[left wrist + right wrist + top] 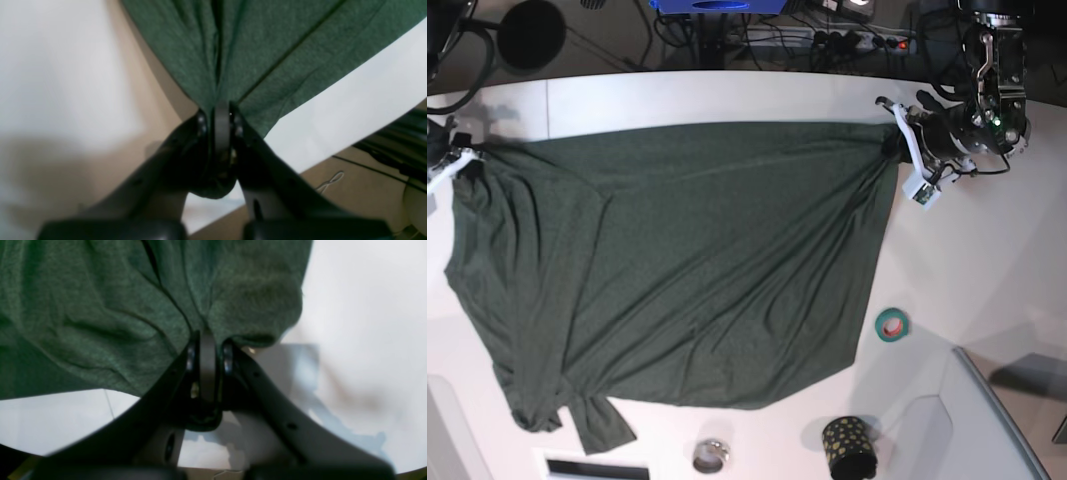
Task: Layout the t-shirt on the table in an organized manner, then fold the t-shirt properly
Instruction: 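Lower the shirt flat onto the table holding both corners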
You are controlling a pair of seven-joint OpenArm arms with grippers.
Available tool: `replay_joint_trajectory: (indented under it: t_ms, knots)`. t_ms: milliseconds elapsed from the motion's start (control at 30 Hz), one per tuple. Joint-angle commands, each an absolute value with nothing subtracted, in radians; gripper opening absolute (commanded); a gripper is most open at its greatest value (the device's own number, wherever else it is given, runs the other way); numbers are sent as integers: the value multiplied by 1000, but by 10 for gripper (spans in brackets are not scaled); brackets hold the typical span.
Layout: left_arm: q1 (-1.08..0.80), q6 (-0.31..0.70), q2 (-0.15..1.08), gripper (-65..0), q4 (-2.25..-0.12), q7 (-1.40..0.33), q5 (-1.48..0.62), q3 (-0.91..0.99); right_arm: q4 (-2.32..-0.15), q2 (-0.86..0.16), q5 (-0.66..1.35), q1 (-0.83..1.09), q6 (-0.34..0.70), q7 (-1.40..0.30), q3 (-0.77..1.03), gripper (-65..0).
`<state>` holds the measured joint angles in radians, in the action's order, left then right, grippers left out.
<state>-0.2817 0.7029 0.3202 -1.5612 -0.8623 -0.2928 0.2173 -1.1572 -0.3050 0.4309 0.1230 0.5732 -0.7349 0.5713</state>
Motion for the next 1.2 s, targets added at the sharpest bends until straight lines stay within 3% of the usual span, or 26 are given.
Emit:
replay_joint_trajectory:
  t_ms: [0, 867, 967, 1100, 1167]
  knots:
    - [-291, 698, 334, -650, -1590, -852, -302, 226, -1175, -332, 441, 124, 575, -719, 581, -647]
    - [-297, 698, 317, -650, -1577, -855, -140, 216, -1089, -334, 440, 159, 575, -671, 581, -639]
    - [-297, 698, 318, -650, -1578, -855, -139, 216, -1090, -332, 440, 160, 573, -671, 582, -555]
    - [-297, 698, 318, -650, -1580, -857, -139, 216, -1096, -331, 440, 160, 573, -676, 584, -308]
    - [-308, 698, 318, -650, -1583, -857, -139, 216, -1099, -329, 441, 160, 573, -674, 585, -231]
